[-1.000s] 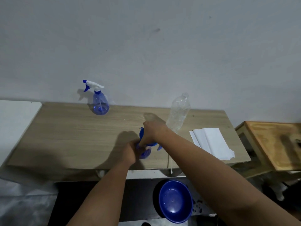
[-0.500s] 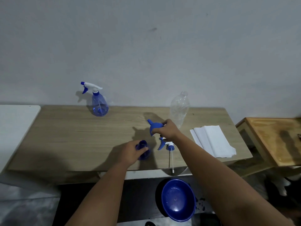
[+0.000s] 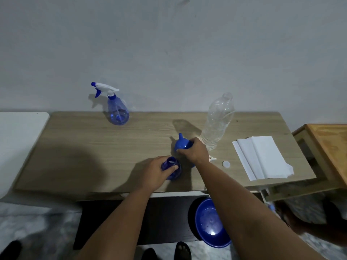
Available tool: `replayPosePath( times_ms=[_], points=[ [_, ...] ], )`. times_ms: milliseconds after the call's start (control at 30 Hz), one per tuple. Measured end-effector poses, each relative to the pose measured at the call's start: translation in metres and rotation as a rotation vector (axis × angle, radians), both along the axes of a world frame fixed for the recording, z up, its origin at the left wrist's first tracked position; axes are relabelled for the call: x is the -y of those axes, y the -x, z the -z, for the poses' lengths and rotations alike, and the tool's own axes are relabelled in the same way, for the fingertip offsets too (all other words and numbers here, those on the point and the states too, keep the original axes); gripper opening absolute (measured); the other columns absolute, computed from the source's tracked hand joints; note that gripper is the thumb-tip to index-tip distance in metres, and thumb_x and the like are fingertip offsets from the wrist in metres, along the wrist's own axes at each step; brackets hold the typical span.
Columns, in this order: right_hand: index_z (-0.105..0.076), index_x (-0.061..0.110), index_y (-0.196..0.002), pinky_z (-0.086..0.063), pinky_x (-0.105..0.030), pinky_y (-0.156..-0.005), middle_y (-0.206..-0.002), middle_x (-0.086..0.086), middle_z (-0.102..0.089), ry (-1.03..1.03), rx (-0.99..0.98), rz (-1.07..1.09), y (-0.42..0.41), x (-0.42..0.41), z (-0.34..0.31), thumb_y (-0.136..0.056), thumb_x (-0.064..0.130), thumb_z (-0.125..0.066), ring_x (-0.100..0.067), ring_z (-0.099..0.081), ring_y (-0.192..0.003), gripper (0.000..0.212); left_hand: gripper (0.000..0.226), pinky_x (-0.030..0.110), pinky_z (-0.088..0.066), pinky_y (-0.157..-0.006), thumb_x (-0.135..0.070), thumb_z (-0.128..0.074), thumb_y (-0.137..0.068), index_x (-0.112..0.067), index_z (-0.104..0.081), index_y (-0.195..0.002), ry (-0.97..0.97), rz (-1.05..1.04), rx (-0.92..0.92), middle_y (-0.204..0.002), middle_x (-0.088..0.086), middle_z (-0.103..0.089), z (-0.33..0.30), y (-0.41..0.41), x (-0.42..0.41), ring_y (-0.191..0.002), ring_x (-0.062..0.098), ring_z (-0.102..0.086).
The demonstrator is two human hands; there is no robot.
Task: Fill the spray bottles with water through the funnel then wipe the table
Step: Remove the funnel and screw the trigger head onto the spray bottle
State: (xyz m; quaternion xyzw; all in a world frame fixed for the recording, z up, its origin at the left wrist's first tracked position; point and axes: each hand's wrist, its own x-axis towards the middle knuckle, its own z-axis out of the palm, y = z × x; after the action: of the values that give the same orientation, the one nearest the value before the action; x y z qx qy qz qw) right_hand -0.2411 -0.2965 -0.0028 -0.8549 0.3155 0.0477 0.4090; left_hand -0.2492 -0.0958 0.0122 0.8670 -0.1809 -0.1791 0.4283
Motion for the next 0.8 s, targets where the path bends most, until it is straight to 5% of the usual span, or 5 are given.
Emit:
replayPosePath(
  times_ms=[167,333,433,633,800],
  points=[
    [-0.060,0.018,-0.127,-0.050,-0.038,-0.080,-0.122,-0.005,-0.063,0.252,-0.106,-0.094,-0.003,-0.002,-0.007,-0.081,0.050,-0.082,-0.030,-0.067,-0.107,0.060,0.032,0.031,-0.054,-0.092,-0.037,-0.077,-0.087,-0.026,-0.072,-0.117,0.030,-0.007,-0.062,-0.107,-0.013,-0.070,0.004,-0.001,0.000,-0.098,0.005,-0.066],
    [-0.068,0.015,-0.108,-0.059,-0.039,-0.081,-0.097,-0.003,-0.072,0.374,-0.189,-0.049,0.024,0.016,-0.020,-0.095,0.037,-0.065,-0.025,-0.070,-0.089,0.026,0.032,0.044,-0.056,-0.095,-0.028,-0.081,-0.084,-0.023,-0.072,-0.114,0.078,-0.082,-0.113,-0.108,-0.006,-0.073,0.004,0.002,0.003,-0.100,0.014,-0.068],
    [-0.065,0.015,-0.103,-0.058,-0.039,-0.080,-0.097,-0.003,-0.069,0.379,-0.318,0.008,0.046,0.036,-0.022,-0.091,0.046,-0.070,-0.026,-0.068,-0.090,0.034,0.035,0.046,-0.056,-0.095,-0.021,-0.082,-0.082,-0.023,-0.071,-0.115,0.077,-0.096,-0.131,-0.108,-0.005,-0.073,0.006,0.003,0.004,-0.100,0.016,-0.069],
    [-0.058,0.016,-0.102,-0.051,-0.034,-0.068,-0.088,-0.001,-0.064,0.281,-0.401,-0.003,0.063,0.051,-0.009,-0.091,0.047,-0.075,-0.021,-0.066,-0.082,0.036,0.039,0.038,-0.055,-0.097,-0.012,-0.078,-0.084,-0.025,-0.070,-0.120,0.051,-0.120,-0.163,-0.109,-0.005,-0.073,0.006,0.008,0.008,-0.103,0.016,-0.068],
    [-0.063,0.013,-0.104,-0.058,-0.043,-0.092,-0.093,-0.004,-0.068,0.278,-0.377,-0.002,0.062,0.044,0.004,-0.091,0.041,-0.074,-0.025,-0.068,-0.092,0.032,0.038,0.023,-0.052,-0.088,-0.009,-0.075,-0.088,-0.027,-0.068,-0.120,0.053,-0.136,-0.214,-0.103,-0.008,-0.072,0.005,0.009,0.009,-0.097,0.010,-0.066]
  ],
)
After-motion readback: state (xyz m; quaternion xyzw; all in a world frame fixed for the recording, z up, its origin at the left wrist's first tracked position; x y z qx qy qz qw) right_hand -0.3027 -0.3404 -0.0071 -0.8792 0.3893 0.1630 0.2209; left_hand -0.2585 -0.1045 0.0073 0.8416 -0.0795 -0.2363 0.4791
